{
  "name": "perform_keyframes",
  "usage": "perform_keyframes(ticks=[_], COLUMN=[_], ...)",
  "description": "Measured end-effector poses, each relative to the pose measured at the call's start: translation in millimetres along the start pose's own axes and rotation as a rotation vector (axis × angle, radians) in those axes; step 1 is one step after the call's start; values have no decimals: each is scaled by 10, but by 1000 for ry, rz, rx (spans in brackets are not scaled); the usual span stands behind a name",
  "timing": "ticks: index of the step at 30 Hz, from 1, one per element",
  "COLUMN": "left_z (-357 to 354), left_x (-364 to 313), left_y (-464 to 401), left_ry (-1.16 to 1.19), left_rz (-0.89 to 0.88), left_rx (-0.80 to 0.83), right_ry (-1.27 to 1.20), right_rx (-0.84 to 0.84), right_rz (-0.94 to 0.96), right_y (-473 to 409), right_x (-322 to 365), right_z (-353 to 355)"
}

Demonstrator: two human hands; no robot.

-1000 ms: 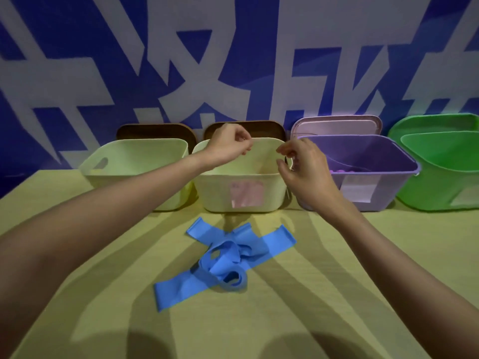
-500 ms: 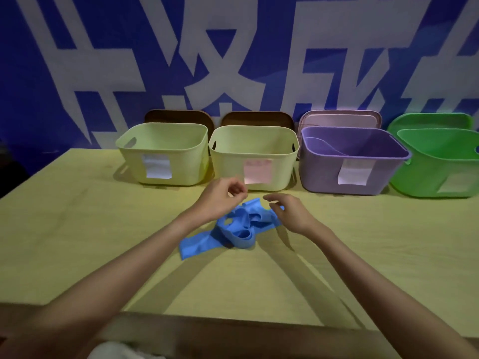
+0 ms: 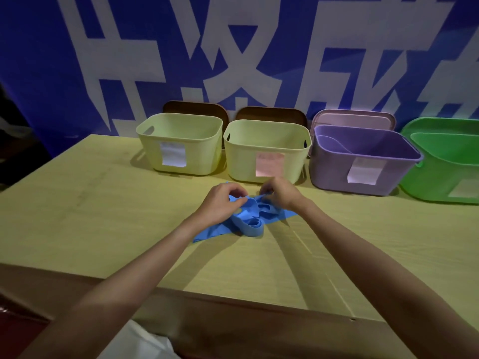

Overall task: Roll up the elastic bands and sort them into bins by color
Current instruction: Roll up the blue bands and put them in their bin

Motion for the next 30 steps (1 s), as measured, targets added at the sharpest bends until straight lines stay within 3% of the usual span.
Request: perform_keyframes(ticks=[6, 19, 26, 30], left_z=[177, 158, -43, -305], left_x=[-45, -423, -793, -979], left_y=[7, -260, -164, 32], left_ry=[103, 418, 558, 613], left_rz=[26, -9, -102, -123], left_rx=[-68, -6, 242, 411], right_ry=[-198, -385, -569, -672], right_rx=[-358, -709, -809, -955], right_rz=[110, 382, 386, 326], right_y=[257, 748, 1013, 1204], right_x=[391, 1197, 1101, 729], right_z=[839, 1747, 1989, 2111])
Point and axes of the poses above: each hand's wrist, its own y-axis away from the middle knuckle, its own z-axis out of the back of the hand, x = y × z, the point moved 8 cm from there along -y, towards the middle knuckle, and after that the axes turned 14 degrees about -y, right-handed, at the moved point
